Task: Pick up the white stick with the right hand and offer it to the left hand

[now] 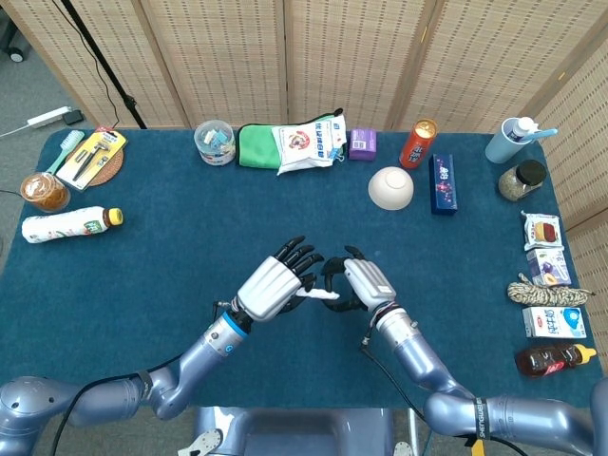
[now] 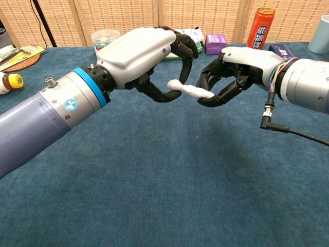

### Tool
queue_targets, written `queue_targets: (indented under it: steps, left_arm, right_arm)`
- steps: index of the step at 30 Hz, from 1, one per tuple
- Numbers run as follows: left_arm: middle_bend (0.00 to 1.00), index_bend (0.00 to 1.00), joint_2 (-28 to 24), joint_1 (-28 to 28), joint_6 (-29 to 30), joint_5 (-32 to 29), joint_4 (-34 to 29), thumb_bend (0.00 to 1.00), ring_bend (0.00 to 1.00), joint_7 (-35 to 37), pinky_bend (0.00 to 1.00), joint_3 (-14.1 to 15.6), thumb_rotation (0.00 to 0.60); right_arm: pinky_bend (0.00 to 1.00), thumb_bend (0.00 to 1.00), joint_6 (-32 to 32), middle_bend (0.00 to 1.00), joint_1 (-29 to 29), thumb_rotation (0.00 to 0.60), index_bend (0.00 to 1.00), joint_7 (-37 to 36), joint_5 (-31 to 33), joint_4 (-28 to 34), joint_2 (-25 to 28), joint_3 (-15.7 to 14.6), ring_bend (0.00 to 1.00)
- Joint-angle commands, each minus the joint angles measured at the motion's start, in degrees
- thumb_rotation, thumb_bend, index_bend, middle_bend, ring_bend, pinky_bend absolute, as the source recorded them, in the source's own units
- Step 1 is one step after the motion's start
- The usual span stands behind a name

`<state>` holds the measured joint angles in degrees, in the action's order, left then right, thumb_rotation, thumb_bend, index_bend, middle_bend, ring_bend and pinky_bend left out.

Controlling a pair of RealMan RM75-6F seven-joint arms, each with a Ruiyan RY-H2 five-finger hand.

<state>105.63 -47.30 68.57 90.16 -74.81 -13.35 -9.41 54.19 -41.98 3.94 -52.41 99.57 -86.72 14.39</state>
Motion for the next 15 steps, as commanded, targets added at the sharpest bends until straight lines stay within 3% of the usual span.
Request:
queue_targets:
  steps: [1,15]
  left_arm:
    - [0.29,0.84,-0.1,0.1,0.1,0.0,0.0,0.37,0.19,0.1,0.11,0.0,0.6]
    - [0.31,0.9,-2.2,1.0,0.6,-0.8,-2.6,0.43,0.2,1.1,0.11,-0.4,0.6]
  right_arm:
    - [0.0,0.58,0.1,0.38,0.0,0.6,0.78,0.2,0.1,-0.1,-0.1,0.0,0.33]
    - [0.0,0.64,1.6,0.42,0.1,0.6,0.82,1.7,0.2,-1.6,-0.4,0.1,0.37]
